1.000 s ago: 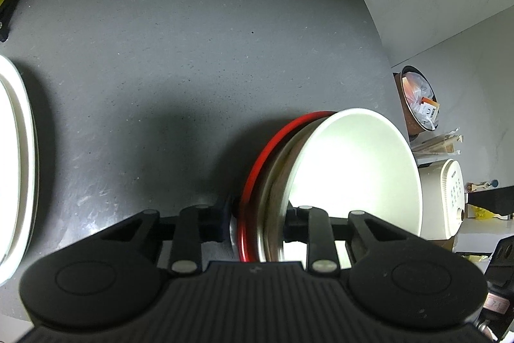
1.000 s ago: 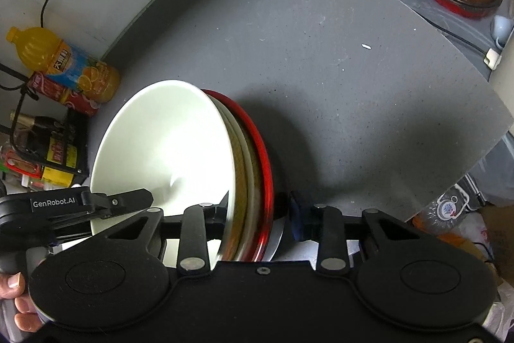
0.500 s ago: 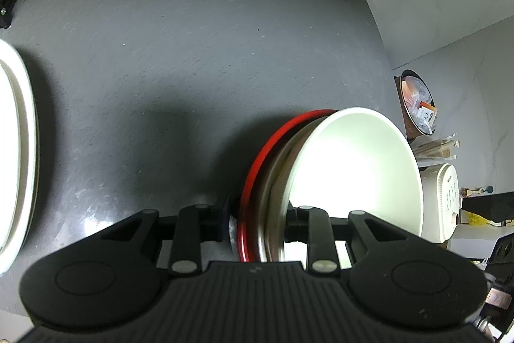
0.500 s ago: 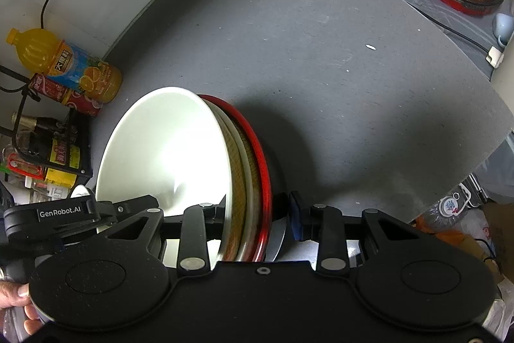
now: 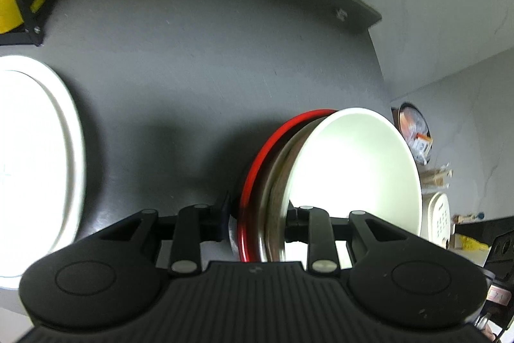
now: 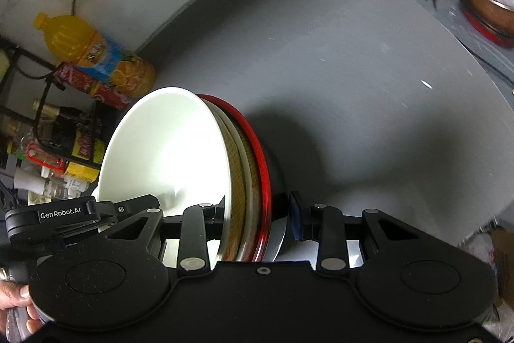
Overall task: Organize plates and bowls
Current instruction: 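Carry the nested bowls with both grippers onto the plate stack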
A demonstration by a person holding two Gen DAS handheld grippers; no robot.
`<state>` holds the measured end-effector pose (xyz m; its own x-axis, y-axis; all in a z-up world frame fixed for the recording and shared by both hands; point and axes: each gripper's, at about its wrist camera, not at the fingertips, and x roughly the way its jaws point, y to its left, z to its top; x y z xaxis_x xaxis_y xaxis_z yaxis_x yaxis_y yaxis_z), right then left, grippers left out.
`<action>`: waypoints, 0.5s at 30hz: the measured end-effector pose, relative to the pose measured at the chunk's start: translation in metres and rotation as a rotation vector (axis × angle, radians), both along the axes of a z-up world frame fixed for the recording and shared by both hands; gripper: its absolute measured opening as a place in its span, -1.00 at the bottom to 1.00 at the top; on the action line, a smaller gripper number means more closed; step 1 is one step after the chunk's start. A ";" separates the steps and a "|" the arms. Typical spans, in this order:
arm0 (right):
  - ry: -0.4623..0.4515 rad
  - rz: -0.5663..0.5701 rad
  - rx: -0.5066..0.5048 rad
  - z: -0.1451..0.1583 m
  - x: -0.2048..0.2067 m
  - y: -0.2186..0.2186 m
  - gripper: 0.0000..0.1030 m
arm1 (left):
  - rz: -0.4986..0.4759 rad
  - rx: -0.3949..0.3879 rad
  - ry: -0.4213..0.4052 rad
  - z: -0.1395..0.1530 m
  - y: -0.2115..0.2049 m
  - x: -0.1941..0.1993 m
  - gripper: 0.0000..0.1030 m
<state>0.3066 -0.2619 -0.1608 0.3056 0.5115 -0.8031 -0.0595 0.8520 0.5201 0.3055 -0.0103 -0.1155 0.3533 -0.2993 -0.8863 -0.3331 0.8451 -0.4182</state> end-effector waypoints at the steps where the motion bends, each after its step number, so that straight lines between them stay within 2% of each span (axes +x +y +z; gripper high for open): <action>1: -0.004 0.011 0.000 0.002 0.001 0.004 -0.36 | 0.009 0.001 -0.005 0.003 0.004 -0.001 -0.45; 15: -0.048 0.179 0.017 0.026 0.007 0.078 -0.35 | 0.171 0.016 -0.042 0.029 0.072 -0.035 -0.45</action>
<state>0.3134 -0.1834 -0.1350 0.2464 0.5743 -0.7807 -0.2341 0.8170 0.5270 0.2709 0.0620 -0.0862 0.4349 -0.2176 -0.8738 -0.4547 0.7845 -0.4217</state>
